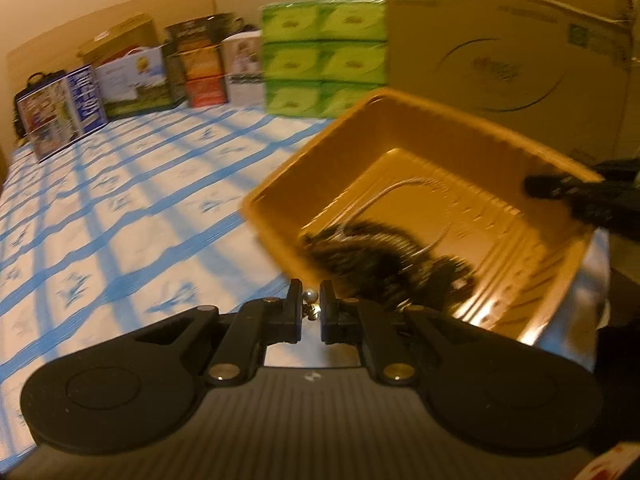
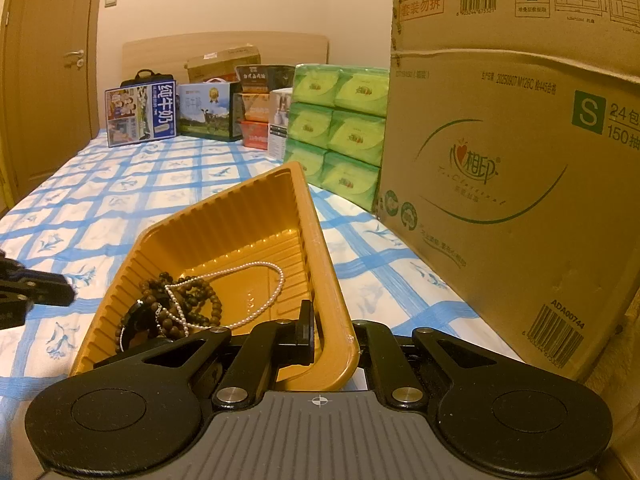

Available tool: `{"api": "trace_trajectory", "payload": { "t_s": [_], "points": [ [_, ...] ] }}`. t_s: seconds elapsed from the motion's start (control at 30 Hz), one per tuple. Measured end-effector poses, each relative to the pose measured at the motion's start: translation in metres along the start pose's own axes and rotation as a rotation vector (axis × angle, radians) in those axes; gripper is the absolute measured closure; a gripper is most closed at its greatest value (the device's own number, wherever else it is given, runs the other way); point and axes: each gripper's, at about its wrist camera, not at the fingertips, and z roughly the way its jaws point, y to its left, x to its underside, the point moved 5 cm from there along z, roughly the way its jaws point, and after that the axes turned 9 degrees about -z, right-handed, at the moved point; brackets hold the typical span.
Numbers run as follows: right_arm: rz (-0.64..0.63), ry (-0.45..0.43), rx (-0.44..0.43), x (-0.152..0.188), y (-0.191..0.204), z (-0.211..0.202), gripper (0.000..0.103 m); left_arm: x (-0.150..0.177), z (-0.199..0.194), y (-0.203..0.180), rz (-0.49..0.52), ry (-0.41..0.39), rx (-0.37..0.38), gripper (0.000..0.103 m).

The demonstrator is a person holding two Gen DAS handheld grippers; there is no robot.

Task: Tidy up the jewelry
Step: 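Lower the second earring into the tray and open the left gripper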

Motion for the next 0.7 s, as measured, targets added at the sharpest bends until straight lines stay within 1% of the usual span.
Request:
{"api": "trace_trajectory", "payload": {
  "t_s": [0.2,0.33,0.7],
  "points": [
    [0.0,-0.002,-0.004,-0.001,0.002,-0.002,0.097,-0.011,0.002,-0.03,0.012,-0.013,0.056,0.096],
    [-0.002,-0.003,-0.005,-0.002,0.003,-0.002,0.097,-0.015,0.004,-0.044,0.026,-0.012,0.079,0.096],
    [0.0,-0.002,-0.006,-0.002,0.002,-0.002,0.097,-0.016,0.01,-0.056,0.032,-0.001,0.101,0.096]
  ]
}}
